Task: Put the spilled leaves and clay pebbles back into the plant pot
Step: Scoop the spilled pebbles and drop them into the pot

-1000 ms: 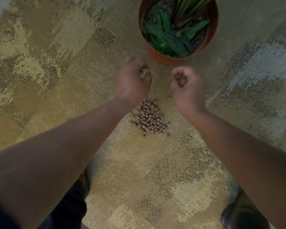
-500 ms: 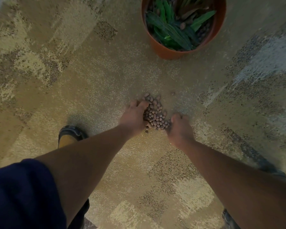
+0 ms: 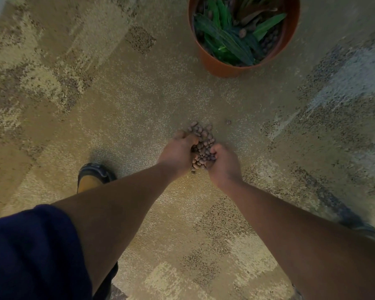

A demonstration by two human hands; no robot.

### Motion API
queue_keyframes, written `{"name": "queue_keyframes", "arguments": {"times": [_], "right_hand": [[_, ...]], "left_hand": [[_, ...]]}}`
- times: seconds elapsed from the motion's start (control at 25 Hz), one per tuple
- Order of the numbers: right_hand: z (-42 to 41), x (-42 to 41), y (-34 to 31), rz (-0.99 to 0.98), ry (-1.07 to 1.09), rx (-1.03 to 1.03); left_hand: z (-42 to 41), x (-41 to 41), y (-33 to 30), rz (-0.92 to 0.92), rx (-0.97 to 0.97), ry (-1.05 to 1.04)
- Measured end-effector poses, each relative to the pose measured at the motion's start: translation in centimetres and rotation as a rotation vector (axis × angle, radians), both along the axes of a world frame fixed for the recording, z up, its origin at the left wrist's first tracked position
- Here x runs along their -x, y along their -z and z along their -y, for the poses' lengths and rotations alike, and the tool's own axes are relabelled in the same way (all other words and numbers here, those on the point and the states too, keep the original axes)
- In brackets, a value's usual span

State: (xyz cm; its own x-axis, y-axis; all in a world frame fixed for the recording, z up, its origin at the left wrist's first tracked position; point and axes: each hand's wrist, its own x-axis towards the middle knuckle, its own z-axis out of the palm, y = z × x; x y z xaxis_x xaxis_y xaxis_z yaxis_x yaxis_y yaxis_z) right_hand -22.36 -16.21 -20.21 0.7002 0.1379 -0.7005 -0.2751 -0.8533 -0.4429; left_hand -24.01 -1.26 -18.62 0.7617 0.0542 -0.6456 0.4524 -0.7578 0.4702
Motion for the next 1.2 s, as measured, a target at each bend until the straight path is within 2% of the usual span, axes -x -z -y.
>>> {"name": "queue_keyframes", "arguments": {"times": [0.12,0.28,0.44,0.6,0.68,0.84,0.96,1.08,1.2], "right_hand": [[0.1,-0.1,0.0,0.024,-0.085,0.031],[0.5,-0.8,-0.2,0.013,-0.005,0.031],[0.8,-1.6,-0.8,0.011,0.138,-0.05],[1.4,-1.8,-0.9,-0.013,0.024,-0.029],[1.5,-1.9,-1.1,-0.032,0.04,-0.024],[-0.1,-3.5,-4.0,-0.08,0.367,-0.131],[-1.6,-7.2,-8.6,-0.023,0.632,-0.331],[-2.6,-12.6,-13.2,0.121,0.753,-0.578],[-3.3,-16.7,-14.5,0.13,0.836,-0.683]], "left_hand": [[0.0,0.1,0.2,0.004,-0.04,0.118],[0.1,0.3,0.6,0.015,-0.084,0.19],[-0.1,0.3,0.8,0.075,-0.061,0.082],[-0.7,0.1,0.6,0.082,-0.053,-0.041],[-0.8,-0.3,0.1,0.089,-0.053,-0.104],[-0.4,-2.7,-2.8,0.111,0.026,-0.25],[-0.4,-6.5,-7.3,0.279,0.13,-0.365],[-1.2,-11.8,-12.0,0.503,0.206,-0.419],[-2.3,-16.3,-12.3,0.531,0.16,-0.419]]}}
